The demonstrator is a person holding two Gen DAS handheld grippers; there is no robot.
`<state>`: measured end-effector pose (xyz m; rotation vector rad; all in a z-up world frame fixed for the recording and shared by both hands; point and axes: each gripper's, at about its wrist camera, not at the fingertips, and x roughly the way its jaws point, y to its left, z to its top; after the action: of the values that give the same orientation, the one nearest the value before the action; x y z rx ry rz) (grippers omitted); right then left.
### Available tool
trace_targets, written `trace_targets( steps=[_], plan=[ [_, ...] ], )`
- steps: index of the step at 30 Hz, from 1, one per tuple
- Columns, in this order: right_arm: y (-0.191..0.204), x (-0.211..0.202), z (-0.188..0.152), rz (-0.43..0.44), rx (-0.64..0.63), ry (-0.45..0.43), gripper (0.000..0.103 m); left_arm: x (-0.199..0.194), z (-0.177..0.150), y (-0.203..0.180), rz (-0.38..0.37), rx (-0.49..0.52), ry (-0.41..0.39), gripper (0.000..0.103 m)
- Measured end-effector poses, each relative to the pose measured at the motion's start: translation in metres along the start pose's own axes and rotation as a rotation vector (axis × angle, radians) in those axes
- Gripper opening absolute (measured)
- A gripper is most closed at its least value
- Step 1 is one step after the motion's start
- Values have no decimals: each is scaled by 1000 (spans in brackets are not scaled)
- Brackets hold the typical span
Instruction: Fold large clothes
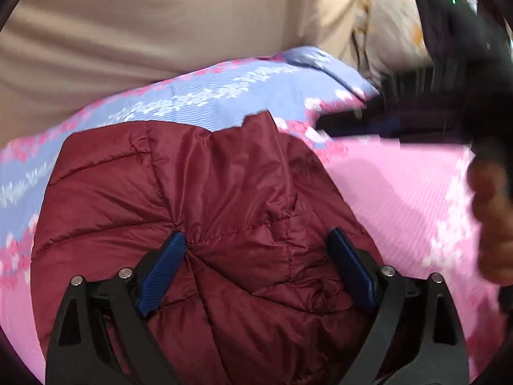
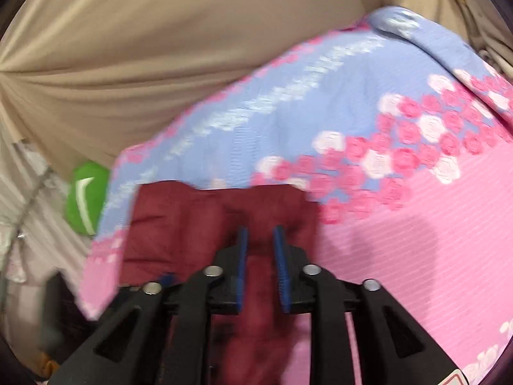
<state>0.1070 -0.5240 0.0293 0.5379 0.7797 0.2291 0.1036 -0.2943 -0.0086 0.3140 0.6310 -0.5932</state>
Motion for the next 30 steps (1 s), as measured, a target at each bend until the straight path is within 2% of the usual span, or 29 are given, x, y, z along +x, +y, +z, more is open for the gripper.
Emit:
trace_targets(
  steps=[2, 3, 4, 5, 6, 7, 10, 12, 13, 16, 19, 22, 25, 28, 30],
  plan=[
    [21, 11, -1, 25, -45, 23, 44, 2, -2, -6, 24, 25, 0, 90],
    [31, 22, -2, 21, -72, 41, 44, 2, -3, -7, 32, 29, 0, 90],
    [37, 34, -2, -5, -91, 58, 37, 2, -4, -7, 36, 29, 3, 90],
    [40, 47, -1, -26, -92, 67, 10, -1, -4, -6, 41, 22, 5, 88],
    [38, 53, 0, -14, -75, 74, 5, -7, -4, -6, 53, 20, 6, 86],
    [34, 51, -1, 2, -55, 61, 4, -15, -5, -6, 64, 27, 3, 85],
    [25, 34, -9, -13, -66, 9, 3, -53, -10, 3, 1, -1, -24, 85],
    [15, 50, -17, -90, -70, 44, 4, -71, -16, 13, -18, -32, -15, 86],
    [11, 64, -25, -142, -89, 82, 5, -76, -20, 20, -9, -49, -7, 86],
    [8, 78, -33, -176, -84, 106, 5, -77, -29, 32, 54, -67, 27, 85],
    [20, 52, -29, -206, -56, 58, 13, -87, -37, 42, 75, -97, 36, 85],
    [53, 1, -45, -225, -125, -40, 14, -105, -44, 61, 84, -148, 31, 85],
    [87, -39, -88, -206, -204, -58, 14, -108, -54, 73, 66, -196, 64, 85],
    [105, -49, -130, -190, -225, -41, 14, -105, -61, 74, 63, -214, 89, 85],
    [106, -50, -150, -215, -232, -22, 13, -103, -67, 69, 75, -208, 95, 85]
  ],
)
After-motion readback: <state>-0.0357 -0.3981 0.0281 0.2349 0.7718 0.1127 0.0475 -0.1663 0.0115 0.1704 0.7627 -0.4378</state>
